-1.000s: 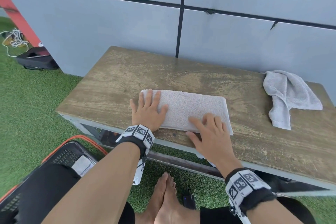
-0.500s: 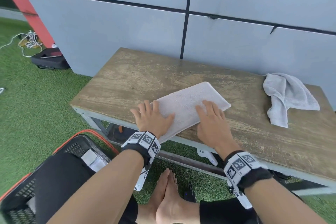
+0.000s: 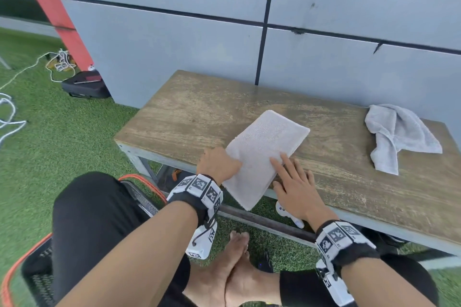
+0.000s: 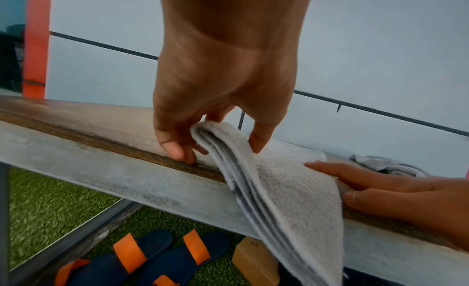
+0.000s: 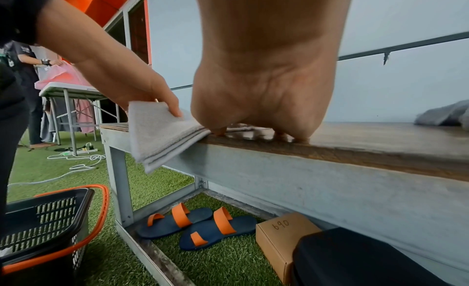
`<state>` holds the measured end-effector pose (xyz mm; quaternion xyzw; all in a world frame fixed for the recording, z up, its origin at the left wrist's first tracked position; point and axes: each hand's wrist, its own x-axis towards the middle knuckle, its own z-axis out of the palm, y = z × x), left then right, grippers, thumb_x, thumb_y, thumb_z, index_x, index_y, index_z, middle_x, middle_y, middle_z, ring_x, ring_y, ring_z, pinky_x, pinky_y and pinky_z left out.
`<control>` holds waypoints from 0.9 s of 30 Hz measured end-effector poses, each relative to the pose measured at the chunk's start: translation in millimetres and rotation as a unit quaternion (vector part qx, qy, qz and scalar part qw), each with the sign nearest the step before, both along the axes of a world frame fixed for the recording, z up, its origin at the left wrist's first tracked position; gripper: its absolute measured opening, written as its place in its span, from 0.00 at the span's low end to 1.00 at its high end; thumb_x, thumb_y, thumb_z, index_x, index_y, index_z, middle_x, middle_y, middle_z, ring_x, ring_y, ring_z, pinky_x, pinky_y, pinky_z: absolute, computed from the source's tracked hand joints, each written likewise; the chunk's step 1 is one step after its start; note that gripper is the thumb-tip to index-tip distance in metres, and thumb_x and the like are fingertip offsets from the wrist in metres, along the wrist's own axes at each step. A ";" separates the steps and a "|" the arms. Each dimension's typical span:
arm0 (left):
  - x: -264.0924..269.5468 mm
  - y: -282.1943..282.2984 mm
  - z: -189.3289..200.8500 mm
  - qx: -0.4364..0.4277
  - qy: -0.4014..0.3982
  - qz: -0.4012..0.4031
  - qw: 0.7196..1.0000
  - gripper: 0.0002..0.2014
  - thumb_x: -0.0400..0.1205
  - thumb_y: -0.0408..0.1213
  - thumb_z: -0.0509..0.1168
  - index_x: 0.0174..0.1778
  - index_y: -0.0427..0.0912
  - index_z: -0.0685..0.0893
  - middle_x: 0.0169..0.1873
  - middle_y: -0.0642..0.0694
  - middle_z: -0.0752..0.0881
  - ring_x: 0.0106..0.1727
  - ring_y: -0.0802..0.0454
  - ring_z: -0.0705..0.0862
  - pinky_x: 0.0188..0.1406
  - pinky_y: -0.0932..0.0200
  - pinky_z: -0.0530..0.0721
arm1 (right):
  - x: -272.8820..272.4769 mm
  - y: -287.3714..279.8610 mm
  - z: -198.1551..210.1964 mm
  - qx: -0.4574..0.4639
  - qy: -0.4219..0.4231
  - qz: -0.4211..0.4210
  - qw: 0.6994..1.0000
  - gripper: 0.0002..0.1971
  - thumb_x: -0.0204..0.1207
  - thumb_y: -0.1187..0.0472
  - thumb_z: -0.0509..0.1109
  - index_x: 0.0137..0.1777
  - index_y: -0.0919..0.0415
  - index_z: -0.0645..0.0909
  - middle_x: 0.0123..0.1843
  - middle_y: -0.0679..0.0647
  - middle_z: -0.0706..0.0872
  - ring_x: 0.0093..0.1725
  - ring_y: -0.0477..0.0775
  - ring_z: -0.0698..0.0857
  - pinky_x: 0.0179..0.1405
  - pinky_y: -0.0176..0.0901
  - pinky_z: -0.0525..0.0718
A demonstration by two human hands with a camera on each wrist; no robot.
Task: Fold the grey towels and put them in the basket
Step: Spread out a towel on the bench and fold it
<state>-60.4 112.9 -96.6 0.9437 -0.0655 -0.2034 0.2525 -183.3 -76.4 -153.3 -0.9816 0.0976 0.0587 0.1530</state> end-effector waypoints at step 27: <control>14.1 -8.7 22.1 -0.342 0.019 -0.031 0.939 0.05 0.85 0.42 0.69 0.44 0.54 0.89 0.48 0.46 0.92 0.42 0.55 0.86 0.48 0.58 0.84 | 2.1 -0.6 30.9 0.382 -0.226 -0.118 0.889 0.17 0.87 0.45 0.61 0.46 0.54 0.83 0.28 0.52 0.75 0.26 0.49 0.69 0.27 0.42 0.65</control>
